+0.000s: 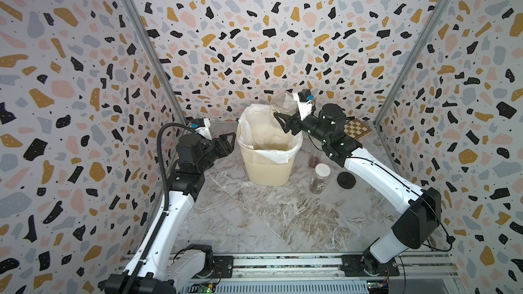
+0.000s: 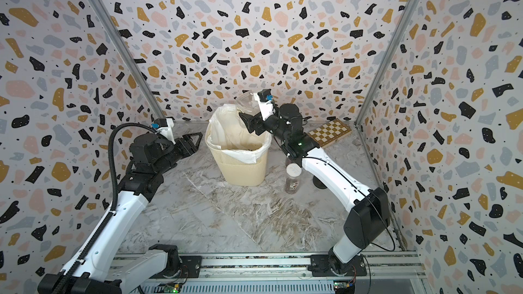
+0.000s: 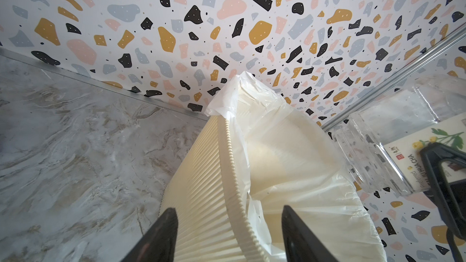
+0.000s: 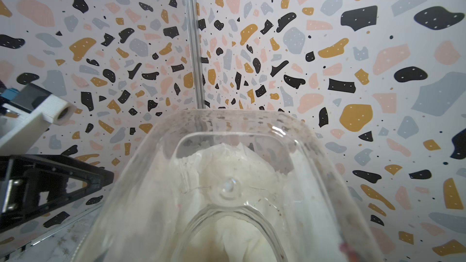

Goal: Empty the moldy dried flower tea in the jars
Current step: Pour the moldy dried flower tea into the trash bin.

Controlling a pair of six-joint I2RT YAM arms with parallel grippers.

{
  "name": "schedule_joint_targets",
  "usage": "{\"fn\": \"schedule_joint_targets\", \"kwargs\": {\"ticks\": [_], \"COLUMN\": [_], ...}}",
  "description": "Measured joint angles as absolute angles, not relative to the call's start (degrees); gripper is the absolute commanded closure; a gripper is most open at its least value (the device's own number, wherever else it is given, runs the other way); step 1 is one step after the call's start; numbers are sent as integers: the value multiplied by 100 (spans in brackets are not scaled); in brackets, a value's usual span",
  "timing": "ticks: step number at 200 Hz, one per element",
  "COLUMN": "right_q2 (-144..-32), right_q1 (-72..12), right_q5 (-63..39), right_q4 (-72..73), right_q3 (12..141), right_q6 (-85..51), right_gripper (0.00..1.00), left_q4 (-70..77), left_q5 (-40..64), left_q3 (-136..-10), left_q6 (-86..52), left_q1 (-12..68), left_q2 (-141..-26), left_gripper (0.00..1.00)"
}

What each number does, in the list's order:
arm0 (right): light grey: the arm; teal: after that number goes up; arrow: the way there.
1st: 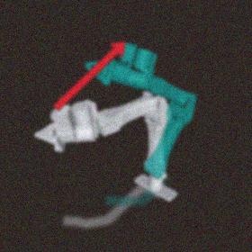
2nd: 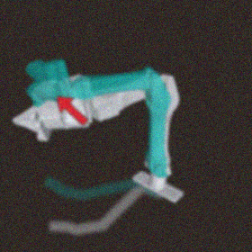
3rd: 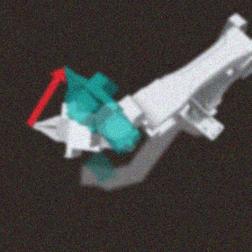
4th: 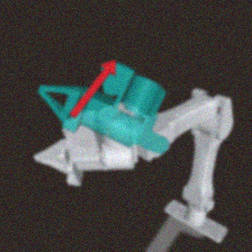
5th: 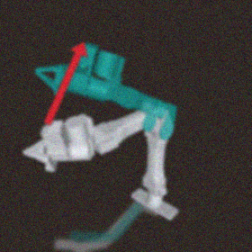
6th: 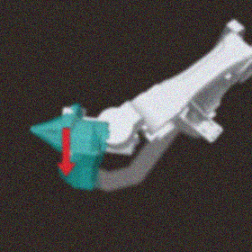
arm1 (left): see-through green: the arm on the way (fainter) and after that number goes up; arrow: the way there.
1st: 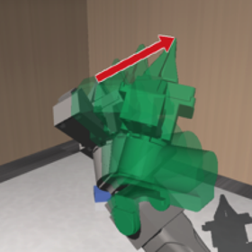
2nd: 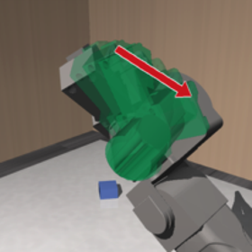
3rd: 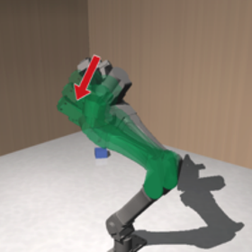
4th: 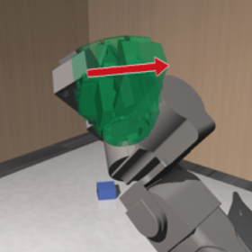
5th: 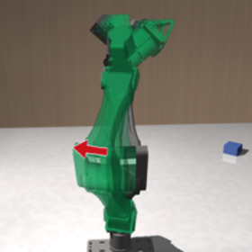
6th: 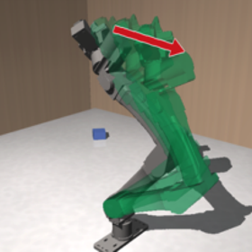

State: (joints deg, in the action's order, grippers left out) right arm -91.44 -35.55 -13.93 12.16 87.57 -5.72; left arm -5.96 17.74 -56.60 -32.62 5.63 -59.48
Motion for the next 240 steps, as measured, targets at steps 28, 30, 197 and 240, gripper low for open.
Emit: {"fn": "schedule_joint_targets", "kwargs": {"ticks": [28,30,197,240], "right_q2": [-9260,-9286,-10217,-9865], "right_q1": [-3312,-3286,-3583,-3151], "right_q5": [-2082,-2139,-1664,-2053], "right_q4": [926,902,-1345,-672], "right_q3": [9207,9266,10766,10250], "right_q6": [-1063,-1111,-1671,-2257], "right_gripper": [22,22,25,25], "left_q4": [-596,-596,-797,-827], "left_q5": [1789,1791,2209,2687], "left_q3": [-5660,-5660,-5924,-6366], "left_q6": [-3264,-3264,-3282,-3568], "left_q1": [563,563,556,569], "left_q2": [-5948,-5948,-5957,-6003], "left_gripper": [36,36,40,43]}}
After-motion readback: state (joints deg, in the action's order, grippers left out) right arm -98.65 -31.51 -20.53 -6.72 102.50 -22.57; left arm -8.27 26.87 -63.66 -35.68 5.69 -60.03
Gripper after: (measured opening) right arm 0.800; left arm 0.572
